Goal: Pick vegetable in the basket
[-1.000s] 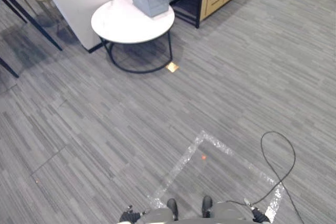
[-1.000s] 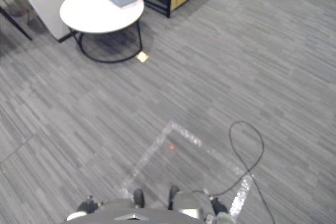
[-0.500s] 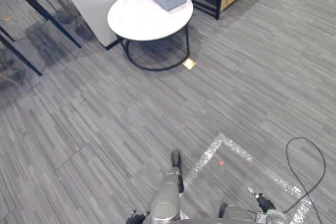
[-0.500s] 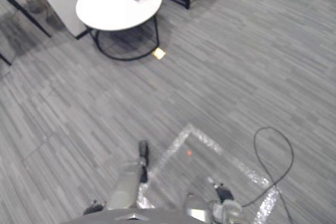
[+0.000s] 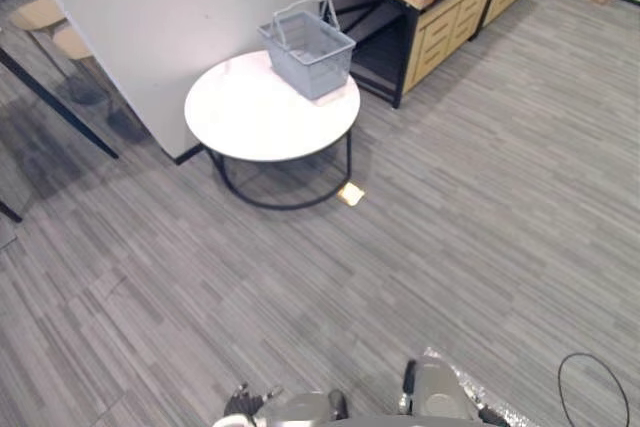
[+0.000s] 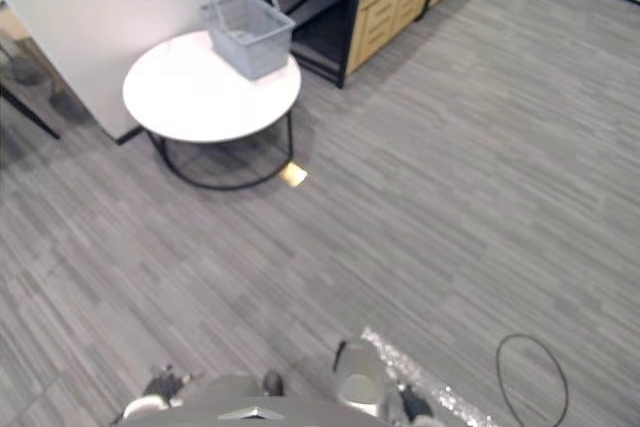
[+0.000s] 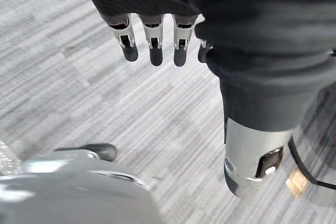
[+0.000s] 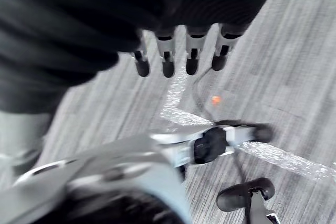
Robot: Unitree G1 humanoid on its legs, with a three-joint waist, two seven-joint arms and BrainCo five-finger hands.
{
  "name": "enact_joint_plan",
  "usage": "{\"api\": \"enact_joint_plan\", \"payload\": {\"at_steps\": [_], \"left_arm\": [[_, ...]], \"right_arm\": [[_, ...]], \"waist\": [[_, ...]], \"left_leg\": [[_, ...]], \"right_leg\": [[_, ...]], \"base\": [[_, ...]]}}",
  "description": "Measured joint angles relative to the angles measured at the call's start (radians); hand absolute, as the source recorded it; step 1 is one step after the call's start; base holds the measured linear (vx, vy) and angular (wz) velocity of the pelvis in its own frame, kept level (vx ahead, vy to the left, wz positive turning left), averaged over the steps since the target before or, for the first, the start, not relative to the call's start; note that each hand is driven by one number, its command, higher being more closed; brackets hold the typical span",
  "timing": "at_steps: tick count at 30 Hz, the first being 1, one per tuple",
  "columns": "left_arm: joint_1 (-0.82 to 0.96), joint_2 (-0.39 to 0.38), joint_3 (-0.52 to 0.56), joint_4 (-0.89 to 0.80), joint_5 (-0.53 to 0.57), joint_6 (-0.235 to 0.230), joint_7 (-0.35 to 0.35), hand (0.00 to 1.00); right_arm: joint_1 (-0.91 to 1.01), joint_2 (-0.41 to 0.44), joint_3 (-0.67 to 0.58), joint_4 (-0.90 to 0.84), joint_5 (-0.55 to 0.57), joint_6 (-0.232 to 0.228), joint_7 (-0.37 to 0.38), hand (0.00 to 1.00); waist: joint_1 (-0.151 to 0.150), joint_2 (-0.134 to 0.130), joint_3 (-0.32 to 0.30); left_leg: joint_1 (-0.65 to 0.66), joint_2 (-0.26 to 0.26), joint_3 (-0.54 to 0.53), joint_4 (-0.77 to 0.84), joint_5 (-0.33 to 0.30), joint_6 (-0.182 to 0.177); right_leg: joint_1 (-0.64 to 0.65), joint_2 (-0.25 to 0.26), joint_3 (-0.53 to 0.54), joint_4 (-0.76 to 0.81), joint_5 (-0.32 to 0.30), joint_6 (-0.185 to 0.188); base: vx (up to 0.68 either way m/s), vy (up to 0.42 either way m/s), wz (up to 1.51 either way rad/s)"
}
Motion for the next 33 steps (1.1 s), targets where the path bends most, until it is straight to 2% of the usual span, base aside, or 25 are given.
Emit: {"api": "enact_joint_plan", "payload": {"at_steps": [2, 3, 4, 5, 6, 7, 8, 9, 11, 12, 13, 14, 15, 17, 19, 21, 22, 24, 25, 26, 28, 29, 30, 31, 33], "left_arm": [[-0.037, -0.032, 0.015, -0.016, -0.001, -0.003, 0.002, 0.0], [-0.054, -0.043, 0.016, -0.016, -0.001, -0.005, 0.002, 0.0], [-0.058, -0.045, 0.018, -0.016, -0.001, -0.005, 0.003, 0.0], [-0.073, -0.065, 0.044, -0.014, -0.001, -0.009, 0.002, 0.0], [-0.067, -0.073, 0.064, -0.011, -0.001, -0.012, 0.001, 0.0], [-0.062, -0.085, 0.078, -0.008, -0.001, -0.012, 0.001, 0.0], [-0.052, -0.112, 0.116, -0.004, 0.002, -0.013, 0.0, 0.0], [-0.032, -0.133, 0.136, -0.002, 0.004, -0.012, 0.0, 0.0], [-0.024, -0.156, 0.174, -0.006, -0.001, -0.016, 0.0, 0.0], [-0.027, -0.15, 0.195, -0.008, -0.002, -0.013, -0.003, 0.0], [-0.027, -0.15, 0.206, -0.009, -0.002, -0.013, -0.003, 0.0], [-0.027, -0.144, 0.219, -0.018, -0.006, -0.016, -0.005, 0.0], [-0.027, -0.141, 0.23, -0.023, -0.016, -0.016, -0.006, 0.0], [-0.027, -0.142, 0.246, -0.056, -0.044, -0.022, -0.009, 0.0], [-0.027, -0.14, 0.241, -0.081, -0.045, -0.03, -0.015, 0.0], [-0.026, -0.131, 0.236, -0.083, -0.047, -0.033, -0.013, 0.0], [-0.015, -0.119, 0.225, -0.08, -0.047, -0.033, -0.011, 0.0], [0.033, -0.102, 0.169, -0.063, -0.041, -0.027, -0.004, 0.0], [0.046, -0.101, 0.158, -0.053, -0.04, -0.026, -0.004, 0.0], [0.072, -0.094, 0.159, -0.022, -0.041, -0.015, -0.001, 0.0], [0.098, -0.07, 0.152, 0.001, -0.041, -0.009, 0.002, 0.0], [0.102, -0.056, 0.147, 0.01, -0.043, -0.009, 0.003, 0.0], [0.106, -0.045, 0.136, 0.02, -0.043, -0.004, 0.006, 0.0], [0.106, -0.041, 0.124, 0.029, -0.042, 0.0, 0.006, 0.0], [0.115, -0.029, 0.08, 0.03, -0.041, 0.01, 0.009, 0.0]], "right_arm": [[0.003, -0.005, -0.018, -0.006, 0.002, 0.001, 0.002, 0.0], [0.0, -0.005, -0.032, -0.011, 0.002, 0.001, 0.001, 0.0], [0.0, -0.004, -0.034, -0.011, 0.002, 0.001, 0.0, 0.0], [0.008, 0.005, -0.042, -0.012, -0.001, 0.003, 0.0, 0.0], [0.008, 0.013, -0.041, -0.012, -0.004, 0.01, 0.0, 0.0], [0.013, 0.014, -0.043, -0.012, -0.004, 0.013, 0.001, 0.0], [0.013, 0.006, -0.041, -0.019, -0.018, 0.015, 0.004, 0.0], [0.013, -0.005, -0.043, -0.036, -0.048, 0.014, 0.002, 0.0], [0.007, -0.026, -0.043, -0.037, -0.049, 0.014, 0.004, 0.0], [-0.006, -0.031, -0.036, -0.04, -0.056, 0.014, 0.0, 0.0], [-0.007, -0.031, -0.031, -0.043, -0.066, 0.014, -0.001, 0.0], [-0.013, -0.034, -0.023, -0.045, -0.078, 0.014, -0.002, 0.0], [-0.015, -0.034, -0.017, -0.045, -0.077, 0.014, -0.005, 0.0], [-0.021, -0.035, 0.012, -0.045, -0.077, 0.014, -0.011, 0.0], [-0.051, -0.042, 0.013, -0.035, -0.076, 0.015, -0.013, 0.0], [-0.069, -0.044, 0.014, -0.037, -0.074, 0.013, -0.015, 0.0], [-0.081, -0.046, 0.033, -0.038, -0.074, 0.011, -0.017, 0.0], [-0.079, -0.061, 0.075, -0.047, -0.064, 0.004, -0.018, 0.0], [-0.079, -0.069, 0.093, -0.046, -0.064, 0.006, -0.017, 0.0], [-0.08, -0.068, 0.133, -0.047, -0.062, 0.005, -0.016, 0.0], [-0.076, -0.058, 0.182, -0.055, -0.06, -0.005, -0.015, 0.0], [-0.085, -0.049, 0.192, -0.056, -0.06, -0.01, -0.014, 0.0], [-0.09, -0.048, 0.192, -0.057, -0.06, -0.015, -0.014, 0.0], [-0.088, -0.048, 0.192, -0.058, -0.06, -0.02, -0.014, 0.0], [-0.069, -0.052, 0.202, -0.079, -0.06, -0.028, -0.015, 0.0]], "waist": [[-0.015, 0.038, 0.015], [-0.024, 0.045, 0.019], [-0.024, 0.045, 0.019], [-0.022, 0.028, 0.017], [-0.021, 0.016, 0.014], [-0.022, 0.01, 0.012], [-0.023, 0.037, 0.012], [-0.02, 0.072, 0.0], [-0.018, 0.098, -0.008], [-0.022, 0.099, -0.007], [-0.019, 0.094, -0.002], [-0.013, 0.098, 0.006], [-0.009, 0.092, 0.011], [0.019, 0.071, 0.02], [0.039, 0.072, 0.022], [0.057, 0.069, 0.023], [0.067, 0.067, 0.024], [0.066, 0.081, 0.016], [0.07, 0.083, 0.015], [0.088, 0.067, 0.001], [0.088, 0.021, -0.022], [0.088, 0.0, -0.017], [0.085, -0.014, -0.006], [0.082, -0.014, -0.004], [0.057, -0.002, -0.001]], "left_leg": [[0.071, 0.044, -0.026, -0.036, -0.027, -0.025], [0.103, 0.066, -0.038, -0.059, -0.033, -0.036], [0.11, 0.07, -0.045, -0.063, -0.035, -0.04], [0.155, 0.077, -0.059, -0.077, -0.053, -0.07], [0.191, 0.079, -0.075, -0.08, -0.066, -0.085], [0.223, 0.09, -0.086, -0.079, -0.072, -0.091], [0.244, 0.131, -0.091, -0.035, -0.07, -0.097], [0.219, 0.178, -0.102, 0.096, -0.039, -0.13], [0.151, 0.219, -0.111, 0.263, 0.032, -0.146], [0.03, 0.25, -0.127, 0.503, 0.256, -0.176], [-0.016, 0.27, -0.129, 0.602, 0.309, -0.196], [-0.094, 0.313, -0.095, 0.791, 0.29, -0.193], [-0.121, 0.326, -0.072, 0.86, 0.263, -0.188], [-0.245, 0.301, -0.02, 0.966, 0.13, -0.167], [-0.361, 0.255, 0.036, 0.849, 0.04, -0.15], [-0.401, 0.213, 0.075, 0.648, 0.026, -0.142], [-0.413, 0.177, 0.112, 0.411, 0.045, -0.135], [-0.417, 0.152, 0.16, 0.073, 0.153, -0.131], [-0.43, 0.151, 0.163, 0.08, 0.205, -0.106], [-0.423, 0.138, 0.167, 0.114, 0.267, -0.053], [-0.386, 0.097, 0.16, 0.067, 0.262, -0.007], [-0.334, 0.07, 0.166, 0.034, 0.253, 0.006], [-0.26, 0.045, 0.156, 0.014, 0.228, 0.014], [-0.224, 0.035, 0.136, 0.015, 0.209, 0.018], [-0.1, 0.019, 0.093, -0.006, 0.176, 0.018]], "right_leg": [[-0.029, 0.065, -0.019, -0.365, 0.028, 0.022], [-0.035, 0.088, 0.009, -0.562, 0.1, 0.022], [-0.037, 0.091, 0.019, -0.615, 0.124, 0.028], [-0.039, 0.083, 0.073, -0.781, 0.178, 0.052], [-0.04, 0.06, 0.093, -0.787, 0.177, 0.05], [-0.039, 0.057, 0.081, -0.749, 0.241, 0.046], [-0.052, 0.065, 0.071, -0.632, 0.287, 0.032], [-0.053, 0.101, 0.06, -0.529, 0.26, -0.016], [-0.025, 0.13, 0.032, -0.51, 0.21, -0.04], [0.04, 0.153, 0.014, -0.524, 0.16, -0.061], [0.078, 0.165, 0.011, -0.546, 0.147, -0.07], [0.171, 0.191, 0.012, -0.592, 0.126, -0.087], [0.222, 0.2, 0.014, -0.613, 0.115, -0.093], [0.391, 0.209, 0.03, -0.693, 0.061, -0.105], [0.479, 0.203, 0.053, -0.739, 0.037, -0.085], [0.528, 0.191, 0.071, -0.771, 0.023, -0.064], [0.571, 0.179, 0.09, -0.798, 0.003, -0.048], [0.646, 0.187, 0.098, -0.847, -0.037, -0.029], [0.663, 0.192, 0.108, -0.851, -0.053, -0.028], [0.676, 0.179, 0.138, -0.826, -0.077, -0.04], [0.586, 0.133, 0.161, -0.609, -0.076, -0.042], [0.489, 0.108, 0.196, -0.36, -0.042, 0.016], [0.401, 0.089, 0.241, -0.107, 0.046, 0.185], [0.37, 0.084, 0.248, 0.001, 0.066, 0.219], [0.32, 0.052, 0.203, 0.168, 0.044, 0.185]], "base": [[0.76, -0.131, 0.41], [0.64, -0.15, 0.5], [0.67, -0.224, 0.55], [0.68, -0.245, 0.48], [0.7, -0.275, 0.55], [0.63, -0.267, 0.38], [0.97, -0.464, 0.29], [0.98, -0.479, 0.12], [0.77, -0.395, 0.05], [0.58, -0.286, 0.09], [0.85, -0.376, 0.05], [0.56, -0.226, -0.09], [0.78, -0.315, -0.19], [0.55, -0.196, -0.18], [0.53, -0.099, -0.33], [0.44, -0.004, -0.49], [0.52, 0.077, -0.41], [0.61, 0.145, -0.25], [0.6, 0.202, -0.35], [0.61, 0.204, -0.28], [0.6, 0.201, -0.03], [0.59, 0.225, 0.21], [0.59, 0.219, 0.29], [0.56, 0.169, 0.57], [0.56, 0.098, 0.69]]}}
